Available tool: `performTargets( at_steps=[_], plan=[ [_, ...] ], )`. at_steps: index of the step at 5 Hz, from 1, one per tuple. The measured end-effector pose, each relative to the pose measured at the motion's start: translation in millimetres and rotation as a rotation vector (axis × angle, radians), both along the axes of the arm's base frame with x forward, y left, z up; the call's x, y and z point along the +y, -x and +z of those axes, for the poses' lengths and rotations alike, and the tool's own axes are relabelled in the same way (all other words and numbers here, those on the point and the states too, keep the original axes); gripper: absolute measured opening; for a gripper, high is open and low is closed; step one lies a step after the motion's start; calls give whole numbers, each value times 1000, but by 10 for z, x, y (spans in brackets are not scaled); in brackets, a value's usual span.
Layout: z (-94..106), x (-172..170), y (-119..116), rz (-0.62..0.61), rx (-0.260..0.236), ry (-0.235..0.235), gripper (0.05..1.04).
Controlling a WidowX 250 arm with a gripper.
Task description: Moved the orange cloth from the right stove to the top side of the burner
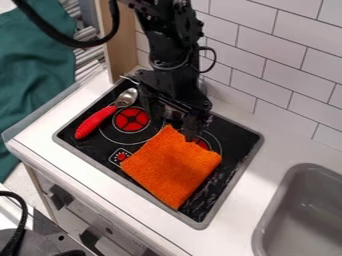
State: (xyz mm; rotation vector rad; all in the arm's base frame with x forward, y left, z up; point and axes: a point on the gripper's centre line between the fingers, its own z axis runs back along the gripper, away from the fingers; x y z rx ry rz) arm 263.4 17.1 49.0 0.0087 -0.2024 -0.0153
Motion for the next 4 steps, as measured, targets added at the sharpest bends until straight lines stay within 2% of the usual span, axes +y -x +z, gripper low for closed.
performTargets(
  at_steps=[1, 2, 3, 4],
  plan=[
    [-96, -1, 44, 5, 35, 2, 1003],
    [-330, 29, 74, 3, 70, -17, 1003],
    [-536, 40, 84, 17, 81, -21, 1003],
    [-808, 6, 73, 25, 97, 4, 1003]
  ],
)
